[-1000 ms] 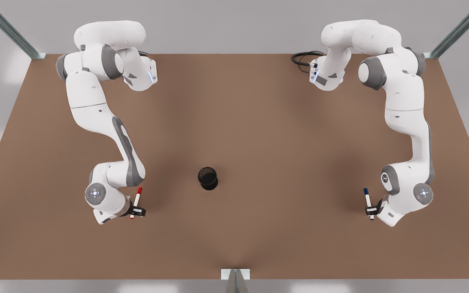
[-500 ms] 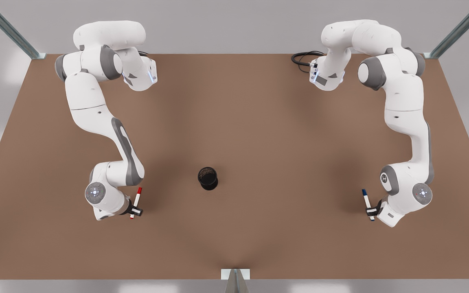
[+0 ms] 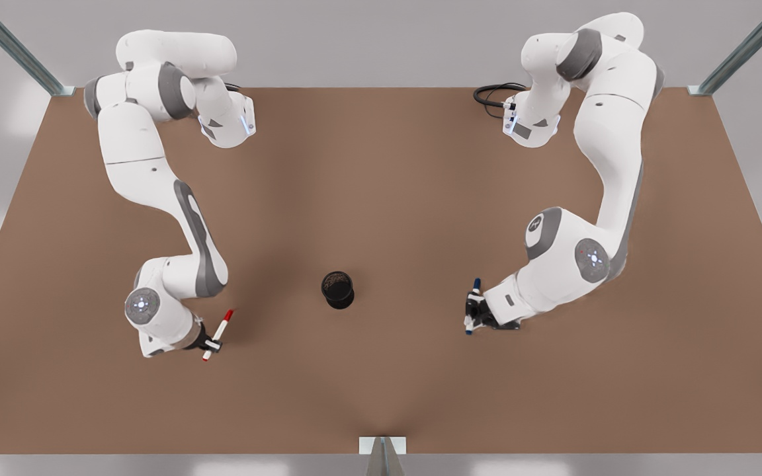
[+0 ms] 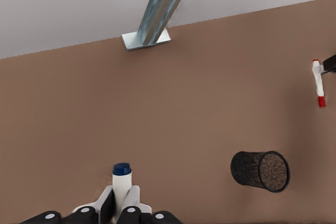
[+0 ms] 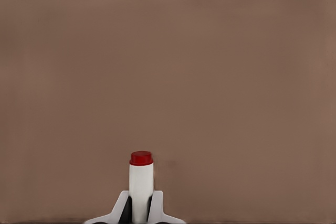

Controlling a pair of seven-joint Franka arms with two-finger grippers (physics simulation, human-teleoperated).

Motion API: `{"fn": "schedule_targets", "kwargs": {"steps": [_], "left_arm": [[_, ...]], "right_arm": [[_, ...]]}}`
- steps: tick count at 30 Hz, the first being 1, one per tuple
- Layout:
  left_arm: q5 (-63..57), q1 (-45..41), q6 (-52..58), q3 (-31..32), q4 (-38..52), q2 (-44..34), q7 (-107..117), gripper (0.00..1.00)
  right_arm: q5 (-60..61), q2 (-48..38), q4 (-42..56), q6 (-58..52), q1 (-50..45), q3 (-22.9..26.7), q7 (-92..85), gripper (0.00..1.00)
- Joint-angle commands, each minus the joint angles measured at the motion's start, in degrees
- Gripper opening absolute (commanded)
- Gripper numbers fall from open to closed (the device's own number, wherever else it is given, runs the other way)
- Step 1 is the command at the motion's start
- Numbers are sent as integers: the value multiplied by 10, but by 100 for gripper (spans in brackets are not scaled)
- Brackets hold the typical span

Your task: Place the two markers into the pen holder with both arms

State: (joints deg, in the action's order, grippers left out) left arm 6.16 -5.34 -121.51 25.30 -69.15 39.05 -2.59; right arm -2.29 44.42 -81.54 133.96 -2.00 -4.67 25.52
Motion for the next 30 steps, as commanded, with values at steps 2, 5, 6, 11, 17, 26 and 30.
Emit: {"fn": "schedule_targets", "kwargs": {"steps": [2, 5, 6, 11, 17, 26, 30], "left_arm": [[56, -45, -135, 39, 17, 13, -29, 21], [84, -94, -366, 83, 18, 57, -29, 21], [84, -106, -415, 88, 20, 65, -29, 21], [84, -150, -574, 98, 21, 130, -27, 21], [62, -176, -634, 95, 21, 176, -29, 21], [-61, -137, -722, 92, -64, 197, -29, 21], [-61, -139, -725, 92, -67, 207, -29, 21]], "right_arm": [[-20, -50, 19, -23, -6, -7, 11, 21], [-20, -73, 45, -12, -1, -66, 12, 21], [-20, -72, 53, 13, -2, -84, 12, 21], [-29, -79, 52, 77, -5, -118, 3, 21], [-30, -79, 51, 85, 6, -118, -36, 21], [-30, -80, 52, 87, 1, -130, -30, 21], [-30, -81, 52, 87, 0, -130, -28, 21]]}}
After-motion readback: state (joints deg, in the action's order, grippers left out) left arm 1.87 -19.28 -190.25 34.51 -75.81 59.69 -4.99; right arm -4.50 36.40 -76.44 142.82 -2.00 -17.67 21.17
